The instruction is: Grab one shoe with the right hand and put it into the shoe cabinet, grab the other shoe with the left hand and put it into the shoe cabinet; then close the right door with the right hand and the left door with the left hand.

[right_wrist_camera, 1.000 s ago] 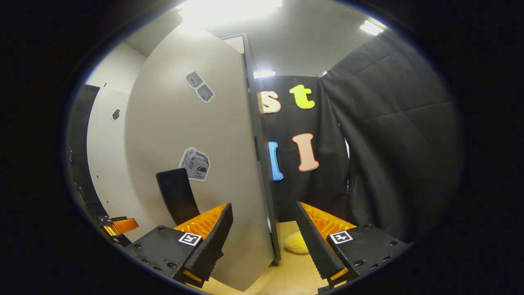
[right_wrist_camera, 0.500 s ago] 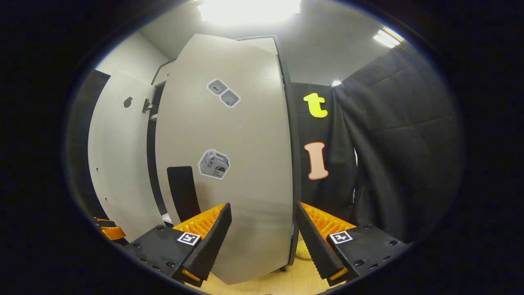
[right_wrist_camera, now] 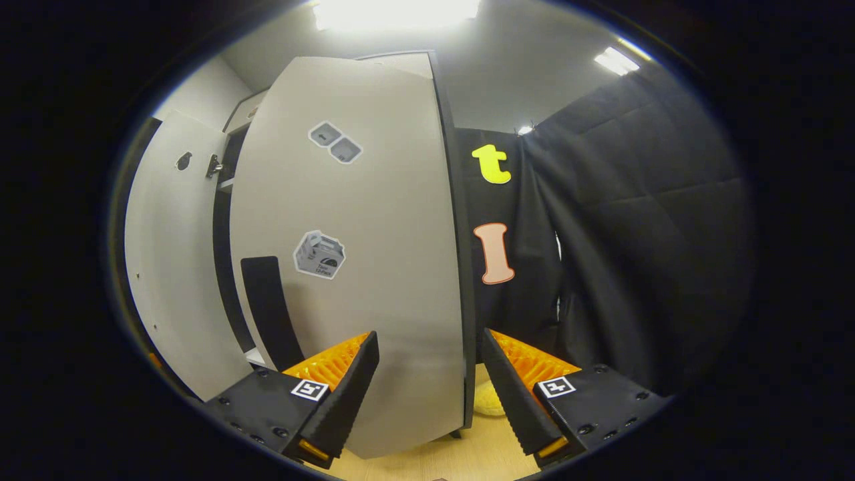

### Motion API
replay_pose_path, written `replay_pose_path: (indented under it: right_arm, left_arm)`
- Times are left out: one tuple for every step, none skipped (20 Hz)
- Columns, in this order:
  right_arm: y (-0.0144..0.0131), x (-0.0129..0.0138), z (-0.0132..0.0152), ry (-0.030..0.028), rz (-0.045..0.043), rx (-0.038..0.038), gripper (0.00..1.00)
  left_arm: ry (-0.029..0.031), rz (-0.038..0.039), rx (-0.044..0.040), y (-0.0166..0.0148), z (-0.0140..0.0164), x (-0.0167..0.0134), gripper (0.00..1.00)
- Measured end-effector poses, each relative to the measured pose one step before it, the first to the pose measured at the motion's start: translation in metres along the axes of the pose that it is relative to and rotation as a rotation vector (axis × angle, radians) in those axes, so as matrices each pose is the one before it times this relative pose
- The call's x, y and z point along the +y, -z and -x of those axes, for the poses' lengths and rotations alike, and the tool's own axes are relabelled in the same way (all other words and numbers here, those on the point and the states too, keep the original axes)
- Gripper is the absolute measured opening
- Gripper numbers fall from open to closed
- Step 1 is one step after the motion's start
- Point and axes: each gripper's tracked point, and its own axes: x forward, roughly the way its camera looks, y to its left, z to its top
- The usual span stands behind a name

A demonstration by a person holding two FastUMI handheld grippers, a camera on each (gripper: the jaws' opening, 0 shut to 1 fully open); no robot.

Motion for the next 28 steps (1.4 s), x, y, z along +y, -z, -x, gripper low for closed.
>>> replay_pose_path:
  right_arm:
    - [0.00301,-0.00094,0.00057,0.00786,0.00575,0.00275,0.98]
    - [0.00452,-0.0004,-0.00071,0.00397,0.00194,0.00834,0.98]
    - [0.00883,0.00022,-0.00134,0.00408,-0.00385,0.02136,0.98]
    - [0.01021,-0.00157,0.0005,0.01051,-0.00819,0.02446,0.98]
    - [0.00856,-0.00219,0.001,0.00983,-0.00508,0.01673,0.98]
    - [0.00772,-0.00107,0.00099,0.0067,0.00079,0.01226,0.98]
    - [0.00605,-0.00059,-0.00026,0.00506,0.00514,0.01235,0.98]
    - [0.00925,-0.00071,0.00075,0.00392,0.00633,0.01496,0.98]
    - [0.01049,-0.00269,0.002,0.01384,0.00654,0.01634,0.98]
    - [0.00833,-0.00252,0.0019,0.01408,0.00345,0.01178,0.98]
    - [0.00855,0.00069,0.00178,0.00295,-0.00131,0.00968,0.98]
    - [0.00756,0.00113,0.00158,0.00302,-0.00509,0.01068,0.98]
    - [0.00819,0.00102,0.00276,0.00155,-0.00562,0.01016,0.98]
    - [0.0068,0.00145,0.00153,0.00005,-0.00459,0.01142,0.98]
    - [0.00739,0.00024,0.00303,0.00237,-0.00312,0.0099,0.98]
    - [0.00555,0.00096,0.00324,0.00481,-0.00275,0.00833,0.98]
    - [0.00575,0.00113,0.00345,0.00232,-0.00447,0.00598,0.98]
    - [0.00426,0.0019,0.00277,-0.00073,-0.00349,0.00647,0.98]
    - [0.00636,0.00249,0.00392,0.00003,-0.00175,0.00603,0.98]
    - [0.00314,0.00335,0.00305,-0.00135,0.00047,0.00299,0.98]
    - [0.00122,0.00268,0.00288,-0.00007,0.00401,0.00049,0.98]
    - [0.00158,0.00219,0.00274,0.00006,0.0076,-0.00161,0.98]
    - [0.00191,0.00233,0.00208,-0.00092,0.00778,0.00072,0.98]
    - [0.00154,0.00312,0.00171,-0.00406,0.00577,0.002,0.98]
    - [0.00199,0.00305,0.00151,-0.00531,0.00403,-0.00013,0.98]
    - [0.00022,0.00266,0.00105,-0.00283,0.00389,-0.0009,0.98]
    - [0.00098,0.00151,0.00075,-0.00143,0.0029,-0.00001,0.98]
    - [0.00088,0.00179,0.00062,-0.00113,0.00161,-0.00096,0.98]
  left_arm:
    - [-0.01338,-0.00305,-0.00461,-0.00297,-0.0031,0.01133,0.95]
    - [-0.00891,0.00196,-0.00295,-0.00367,0.00159,0.00825,1.0]
    - [-0.00908,0.0032,-0.00368,-0.00411,-0.00138,0.00673,1.0]
    - [-0.00885,0.00313,-0.00306,-0.00481,-0.00351,0.00721,1.0]
    - [-0.00544,-0.00029,-0.00283,-0.00339,-0.00519,0.00694,1.0]
    - [-0.00447,-0.00405,-0.00709,-0.00253,-0.00373,0.00691,1.0]
    - [0.00155,-0.00313,-0.00761,-0.0032,-0.00386,0.00666,1.0]
    - [0.02262,0.00214,-0.00066,-0.00515,-0.00561,0.00029,1.0]
    - [0.02834,-0.00167,0.00203,-0.00595,-0.00711,-0.00141,1.0]
    - [0.01572,-0.00385,0.00005,-0.00494,-0.00806,0.0003,1.0]
    - [0.01564,0.00291,-0.00089,-0.00469,-0.00574,0.00206,0.89]
    - [0.01746,0.00557,-0.00166,-0.00206,-0.00456,0.00248,1.0]
    - [0.01588,0.00277,-0.00214,-0.00454,-0.00563,0.00296,0.95]
    - [0.00855,-0.00034,-0.00264,-0.00341,-0.00255,0.00266,0.95]
    - [0.00191,-0.00311,-0.00412,-0.00504,-0.00552,0.00405,0.95]
    - [-0.00161,-0.00332,-0.00828,-0.00703,-0.00648,0.00287,0.97]
    - [0.00447,0.00034,-0.00626,-0.0071,-0.00641,0.00212,0.95]
    - [0.00401,0.00361,-0.00331,-0.00387,-0.0047,0.00044,0.95]
    - [0.00549,0.00303,-0.00626,-0.00467,-0.00577,0.00142,0.95]
    - [0.00914,0.00085,-0.00676,-0.00553,-0.00228,0.00078,0.95]
    - [0.00744,-0.00358,-0.00652,-0.00497,-0.00538,0.00046,0.95]
    - [0.00899,-0.00483,-0.00754,-0.00407,-0.00467,-0.00094,0.95]
    - [0.00932,-0.00456,-0.00689,-0.00499,-0.00548,-0.00078,0.95]
    - [0.00981,-0.00255,-0.00697,-0.00259,-0.00227,-0.00068,0.95]
    - [0.01303,-0.004,-0.00348,-0.00214,-0.00438,-0.00165,0.95]
    - [0.01057,-0.00851,-0.00482,-0.00188,-0.00134,-0.00276,1.0]
    - [0.01083,-0.00894,-0.00252,-0.00258,-0.0047,-0.00228,0.95]
    - [0.01681,-0.00773,-0.00248,-0.00129,-0.00301,-0.00269,0.95]
